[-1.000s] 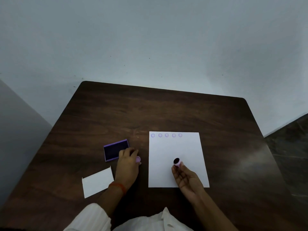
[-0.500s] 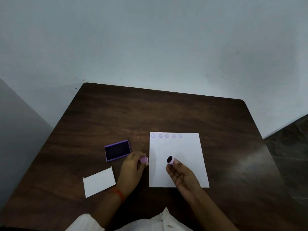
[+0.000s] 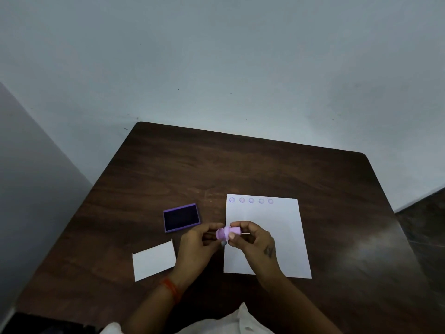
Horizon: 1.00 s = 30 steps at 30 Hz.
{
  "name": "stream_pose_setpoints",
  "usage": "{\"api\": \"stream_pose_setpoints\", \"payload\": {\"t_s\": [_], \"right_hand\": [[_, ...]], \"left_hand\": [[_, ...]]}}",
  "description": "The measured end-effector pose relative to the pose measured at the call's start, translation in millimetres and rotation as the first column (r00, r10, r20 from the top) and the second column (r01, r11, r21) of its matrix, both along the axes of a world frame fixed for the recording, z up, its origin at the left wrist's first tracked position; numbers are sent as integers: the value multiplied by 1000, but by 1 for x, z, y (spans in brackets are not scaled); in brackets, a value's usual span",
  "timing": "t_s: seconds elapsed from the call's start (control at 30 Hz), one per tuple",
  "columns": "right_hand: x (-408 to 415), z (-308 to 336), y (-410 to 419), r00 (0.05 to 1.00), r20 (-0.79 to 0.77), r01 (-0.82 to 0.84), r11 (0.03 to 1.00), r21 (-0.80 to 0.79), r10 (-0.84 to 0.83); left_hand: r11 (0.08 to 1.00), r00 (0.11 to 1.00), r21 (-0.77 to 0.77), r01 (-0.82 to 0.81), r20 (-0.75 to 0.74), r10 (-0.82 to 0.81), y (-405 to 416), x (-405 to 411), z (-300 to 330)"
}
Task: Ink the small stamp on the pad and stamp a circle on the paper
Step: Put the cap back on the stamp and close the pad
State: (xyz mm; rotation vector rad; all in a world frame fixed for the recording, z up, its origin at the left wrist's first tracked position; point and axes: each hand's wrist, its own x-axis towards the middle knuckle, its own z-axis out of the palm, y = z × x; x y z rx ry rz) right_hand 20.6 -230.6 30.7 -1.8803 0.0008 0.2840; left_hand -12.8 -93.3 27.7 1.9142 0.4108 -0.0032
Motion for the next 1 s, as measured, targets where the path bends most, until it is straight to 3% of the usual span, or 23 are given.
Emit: {"api": "stream_pose_setpoints", "payload": {"t_s": [0.23,0.47,0.67,0.87,1.0], "right_hand": [[-1,2,7,996,84,-39,998,-58,43],[5,6,7,993,8,-117,991,-67,118],[9,2,8,977,-172,-114,991,72,125],[8,1,4,986,-91,-136,988,75,143],[11,-1,3,974,-154,-149,984,102,164]], "left_hand": [[992,1000,-124,-24,-21,21,2,-6,11],[989,999,-141,-42,5,43,8,-7,9],[976,1000,-219,-2,25,8,13,-8,15],[963,1000,-268,-2,7,4,14,-6,17],[963,1000,-270,4,17,1,14,-7,16]]}}
